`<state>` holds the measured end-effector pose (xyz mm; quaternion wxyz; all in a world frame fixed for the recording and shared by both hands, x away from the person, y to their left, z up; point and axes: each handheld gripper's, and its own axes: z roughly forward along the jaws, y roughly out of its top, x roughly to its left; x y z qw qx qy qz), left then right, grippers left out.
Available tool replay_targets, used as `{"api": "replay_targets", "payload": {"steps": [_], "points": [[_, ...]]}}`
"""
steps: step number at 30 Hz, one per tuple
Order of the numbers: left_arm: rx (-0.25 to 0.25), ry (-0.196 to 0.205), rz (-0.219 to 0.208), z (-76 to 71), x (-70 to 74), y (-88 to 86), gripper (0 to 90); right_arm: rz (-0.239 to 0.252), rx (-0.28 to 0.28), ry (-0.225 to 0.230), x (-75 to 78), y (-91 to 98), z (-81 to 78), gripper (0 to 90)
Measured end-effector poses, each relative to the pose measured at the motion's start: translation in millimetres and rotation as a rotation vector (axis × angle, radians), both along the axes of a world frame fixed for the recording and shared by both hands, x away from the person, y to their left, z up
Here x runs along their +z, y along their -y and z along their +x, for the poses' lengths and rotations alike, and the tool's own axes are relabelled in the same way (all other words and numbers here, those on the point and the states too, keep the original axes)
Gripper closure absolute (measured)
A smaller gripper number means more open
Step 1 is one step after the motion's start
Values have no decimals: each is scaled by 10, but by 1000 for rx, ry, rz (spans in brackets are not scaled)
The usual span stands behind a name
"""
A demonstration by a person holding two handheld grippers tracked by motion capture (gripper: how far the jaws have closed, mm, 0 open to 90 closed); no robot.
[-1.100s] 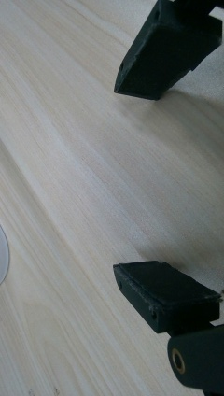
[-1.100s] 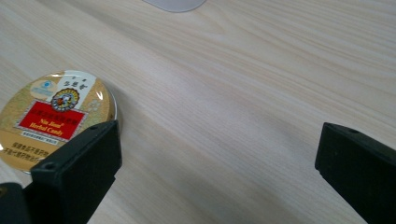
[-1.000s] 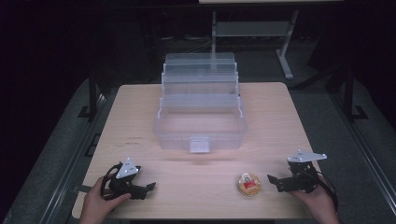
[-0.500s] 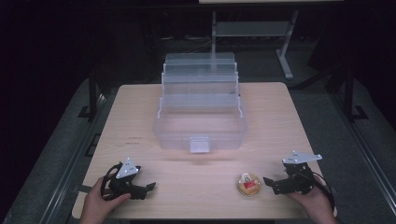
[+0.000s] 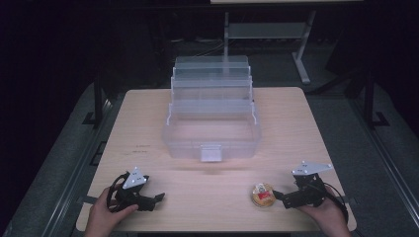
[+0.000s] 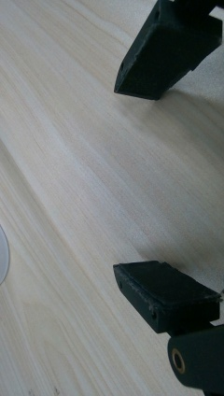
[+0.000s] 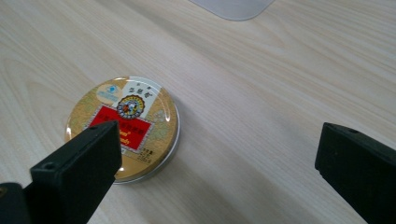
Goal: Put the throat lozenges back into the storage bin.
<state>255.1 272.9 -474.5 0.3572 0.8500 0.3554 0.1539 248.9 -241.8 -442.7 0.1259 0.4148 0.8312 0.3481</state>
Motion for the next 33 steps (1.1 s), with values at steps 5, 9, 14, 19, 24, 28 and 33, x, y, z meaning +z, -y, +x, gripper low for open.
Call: {"api": "replay_targets", "payload": {"steps": [5,9,14,19,24,28,33], "points": [[0,0,0,0,0,0,109,-2,18,-3,-12,-49,0,1],[0,0,0,0,0,0,108,-5,34,-9,-23,-90,0,1],[0,0,0,0,0,0,109,-6,51,-14,-31,-142,-2,1],[0,0,0,0,0,0,108,-5,66,-17,-39,-187,-3,1],[0,0,0,0,0,0,109,-9,78,-21,-46,-228,-8,1],[0,0,0,0,0,0,109,-5,85,-27,-52,-267,-13,1],[0,0,0,0,0,0,109,-6,99,-29,-61,-311,-19,1]]}}
